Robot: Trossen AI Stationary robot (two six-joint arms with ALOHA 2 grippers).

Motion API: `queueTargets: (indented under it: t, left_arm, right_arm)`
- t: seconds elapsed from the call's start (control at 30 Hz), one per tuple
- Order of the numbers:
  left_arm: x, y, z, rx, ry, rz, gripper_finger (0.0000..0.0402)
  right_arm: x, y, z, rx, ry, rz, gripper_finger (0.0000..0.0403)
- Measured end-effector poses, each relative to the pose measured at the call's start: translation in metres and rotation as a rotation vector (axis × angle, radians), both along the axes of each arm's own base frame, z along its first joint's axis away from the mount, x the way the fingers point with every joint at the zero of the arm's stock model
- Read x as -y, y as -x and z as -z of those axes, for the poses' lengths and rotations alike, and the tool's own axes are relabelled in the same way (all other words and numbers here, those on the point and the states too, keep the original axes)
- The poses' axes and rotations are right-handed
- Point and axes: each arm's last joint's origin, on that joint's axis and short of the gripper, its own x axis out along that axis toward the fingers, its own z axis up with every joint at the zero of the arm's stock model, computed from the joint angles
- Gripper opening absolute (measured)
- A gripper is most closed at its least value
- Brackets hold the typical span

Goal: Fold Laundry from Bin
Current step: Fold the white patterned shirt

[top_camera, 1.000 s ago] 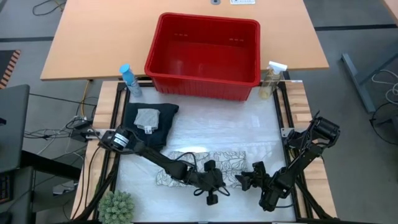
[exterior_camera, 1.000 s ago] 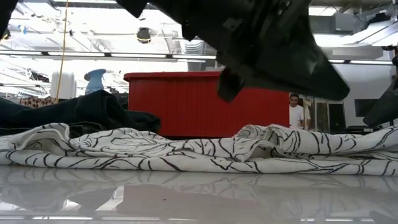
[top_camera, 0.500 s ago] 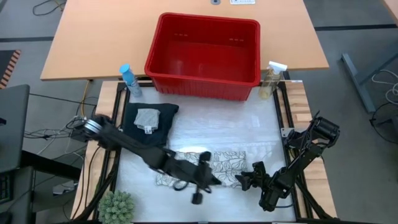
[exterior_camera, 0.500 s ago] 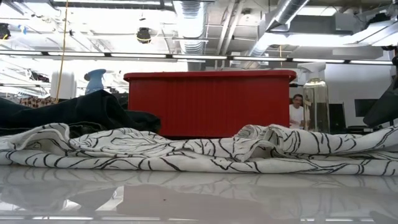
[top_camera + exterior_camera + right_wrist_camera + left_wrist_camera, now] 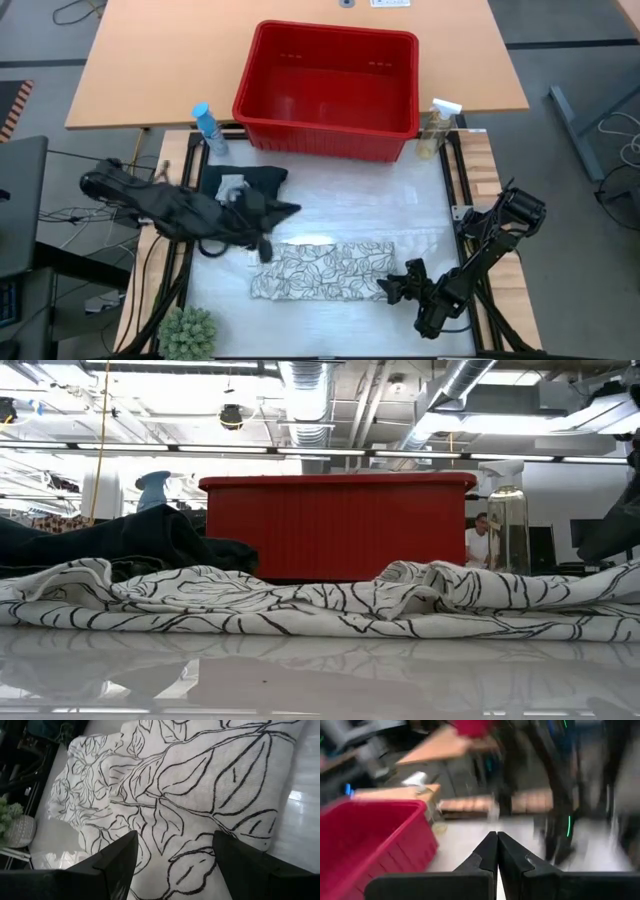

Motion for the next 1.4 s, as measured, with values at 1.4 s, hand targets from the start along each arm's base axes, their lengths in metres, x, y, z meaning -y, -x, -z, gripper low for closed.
queueTargets:
  t: [1.4]
  left_arm:
    - [0.038,0.006,0.248,0.166,0.718,0.214,0.0]
  right_arm:
    - [0.012,-0.014,0.0,0.021,-0.008,0.078,0.0285]
